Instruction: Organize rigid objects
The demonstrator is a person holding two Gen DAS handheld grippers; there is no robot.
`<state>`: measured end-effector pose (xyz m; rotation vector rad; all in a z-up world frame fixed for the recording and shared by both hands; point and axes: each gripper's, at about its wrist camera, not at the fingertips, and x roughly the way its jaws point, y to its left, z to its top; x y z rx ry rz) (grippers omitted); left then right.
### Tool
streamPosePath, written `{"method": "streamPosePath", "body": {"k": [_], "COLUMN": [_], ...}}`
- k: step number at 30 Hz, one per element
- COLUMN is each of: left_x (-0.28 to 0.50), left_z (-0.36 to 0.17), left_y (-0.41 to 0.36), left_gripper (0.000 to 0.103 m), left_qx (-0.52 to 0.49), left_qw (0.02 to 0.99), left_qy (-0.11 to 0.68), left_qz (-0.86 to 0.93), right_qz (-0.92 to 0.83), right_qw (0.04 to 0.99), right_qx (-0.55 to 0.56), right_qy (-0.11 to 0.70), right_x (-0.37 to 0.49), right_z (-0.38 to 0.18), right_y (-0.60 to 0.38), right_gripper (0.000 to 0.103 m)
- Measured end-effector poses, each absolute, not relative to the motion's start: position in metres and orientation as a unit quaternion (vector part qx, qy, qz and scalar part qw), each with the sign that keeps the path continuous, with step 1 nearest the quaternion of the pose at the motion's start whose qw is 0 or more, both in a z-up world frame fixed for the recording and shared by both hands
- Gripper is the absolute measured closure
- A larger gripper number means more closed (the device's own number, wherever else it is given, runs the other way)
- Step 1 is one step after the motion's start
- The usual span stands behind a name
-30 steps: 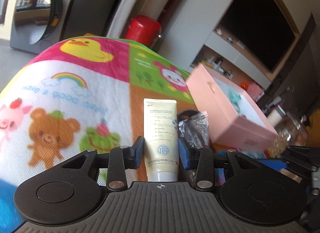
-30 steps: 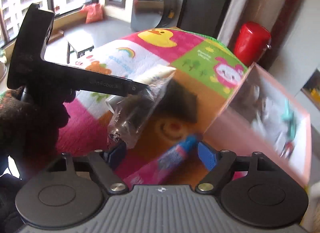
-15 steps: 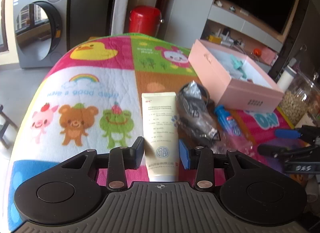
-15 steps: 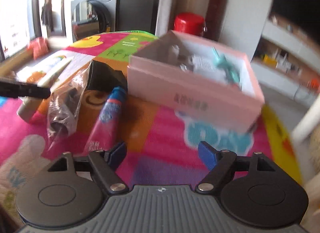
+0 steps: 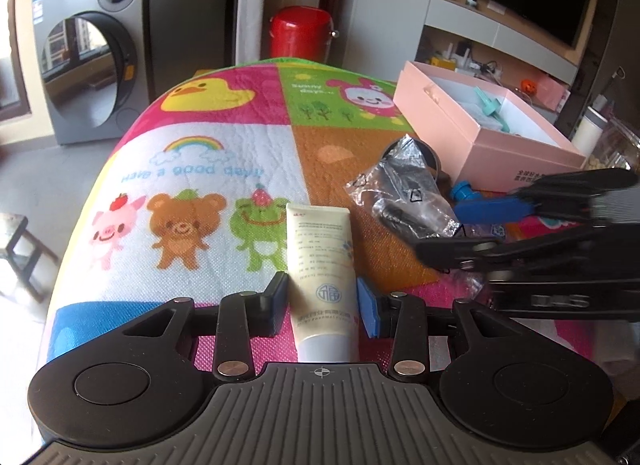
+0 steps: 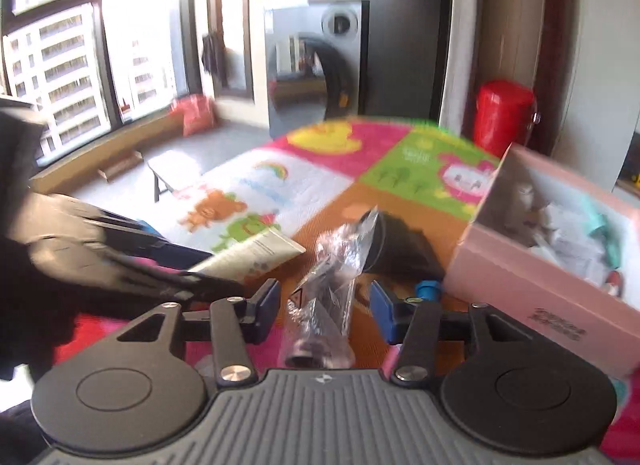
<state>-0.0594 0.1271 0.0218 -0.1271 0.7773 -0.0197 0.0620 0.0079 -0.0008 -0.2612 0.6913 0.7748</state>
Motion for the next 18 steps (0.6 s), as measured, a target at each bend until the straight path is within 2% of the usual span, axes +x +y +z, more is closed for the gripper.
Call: {"method": "streamPosePath", "body": {"k": [2,3,4,5,9,18], "left_x": [-0.059,-0.058,-0.058,-0.058,-0.06,-0.065], "left_z": [0.022,0.021,0.021,0.021,0.02,0.025], "left_y": [0.126,0.126,0.124,0.122,0.114,0.087], "left_gripper": [0.061,0.061,0.061,0.061,0.062,0.062], "left_qx": [-0.059,-0.056,-0.052,-0.046,-0.025,-0.024], "left_qw": [0.924,0.925,0.925,0.926,0.929,0.928], "left_qy": [0.378,0.377,0.375,0.374,0.37,0.364], "left_qz": [-0.01,-0.009,-0.009,-0.007,-0.005,-0.072], "right_qz": [0.36,0.358,0.363,0.369,0.378,0.292], "right_qw": [0.85,0.855,0.852,0.848,0.846,0.895], "right_qx": [-0.115,-0.112,-0.121,-0.129,-0.134,-0.042], "right_qy": [0.367,0.357,0.358,0.359,0.353,0.333], "right_x": [0.077,0.075,0.072,0.067,0.045,0.033], "right_z": [-0.015,-0.015,-0.014,-0.013,-0.001,0.045], "right_y": [0.016,0.015,0.016,0.016,-0.003,-0.116], "right_gripper": [0.057,0.06,0.067,0.082,0.083,0.083]}}
